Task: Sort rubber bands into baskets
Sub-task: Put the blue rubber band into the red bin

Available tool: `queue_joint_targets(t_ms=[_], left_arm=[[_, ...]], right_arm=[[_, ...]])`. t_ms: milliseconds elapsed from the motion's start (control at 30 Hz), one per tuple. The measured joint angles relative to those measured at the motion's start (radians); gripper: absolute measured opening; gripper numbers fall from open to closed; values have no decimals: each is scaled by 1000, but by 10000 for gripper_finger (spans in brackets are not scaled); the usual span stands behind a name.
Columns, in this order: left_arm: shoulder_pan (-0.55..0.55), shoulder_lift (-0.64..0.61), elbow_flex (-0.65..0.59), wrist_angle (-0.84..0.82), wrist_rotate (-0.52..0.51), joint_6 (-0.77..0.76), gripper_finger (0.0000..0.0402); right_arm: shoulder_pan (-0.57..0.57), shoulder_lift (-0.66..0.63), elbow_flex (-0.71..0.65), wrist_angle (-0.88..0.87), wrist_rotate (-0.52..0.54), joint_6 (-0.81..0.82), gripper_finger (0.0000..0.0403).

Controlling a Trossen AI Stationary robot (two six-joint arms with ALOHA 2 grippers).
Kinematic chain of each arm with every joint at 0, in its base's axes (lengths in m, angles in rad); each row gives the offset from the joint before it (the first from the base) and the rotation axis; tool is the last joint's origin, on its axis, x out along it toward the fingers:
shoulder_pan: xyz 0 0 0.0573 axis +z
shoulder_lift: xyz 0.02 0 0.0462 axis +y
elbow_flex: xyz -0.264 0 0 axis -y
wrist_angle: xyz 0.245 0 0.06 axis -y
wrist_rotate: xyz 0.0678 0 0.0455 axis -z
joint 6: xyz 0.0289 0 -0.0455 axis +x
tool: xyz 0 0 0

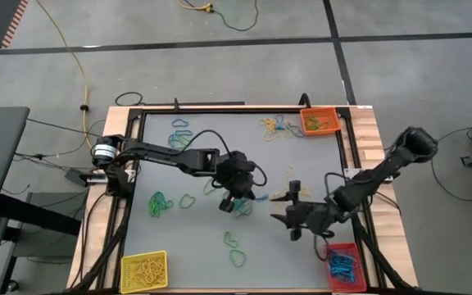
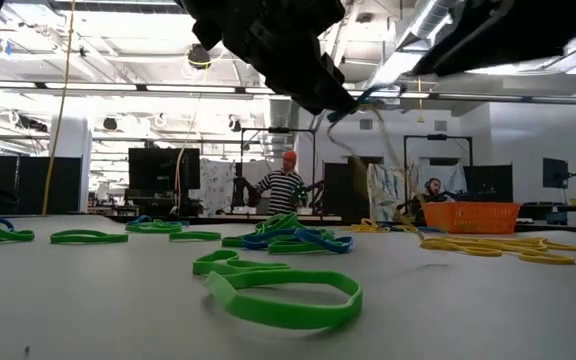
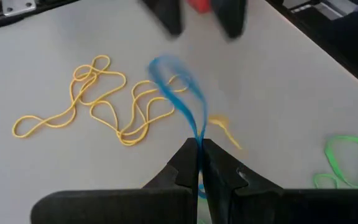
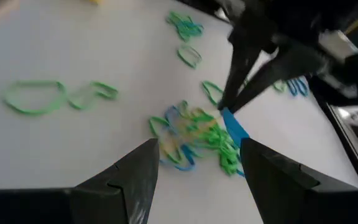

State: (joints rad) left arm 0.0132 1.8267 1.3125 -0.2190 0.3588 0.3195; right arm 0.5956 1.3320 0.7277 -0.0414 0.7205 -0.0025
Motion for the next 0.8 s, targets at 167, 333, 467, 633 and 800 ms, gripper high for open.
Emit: queue_joint_targets(t_ms=[167, 333, 467, 633, 800], left_arm=[[-1, 0, 0, -30, 3, 0, 1], [2, 0, 0, -62, 13, -2, 1], [2, 0, 0, -61, 24, -2, 1], [1, 0, 0, -61, 29, -5, 1], [1, 0, 0, -61, 34, -6, 1]], right_arm=[[-30, 54, 0, 31, 55, -54, 255], [-44, 89, 0, 92, 93, -135, 255], [-63, 114, 0, 128, 93, -167, 253], [-75, 130, 0, 169, 55, -206, 215], [-81, 129, 0, 178, 8, -212, 131]])
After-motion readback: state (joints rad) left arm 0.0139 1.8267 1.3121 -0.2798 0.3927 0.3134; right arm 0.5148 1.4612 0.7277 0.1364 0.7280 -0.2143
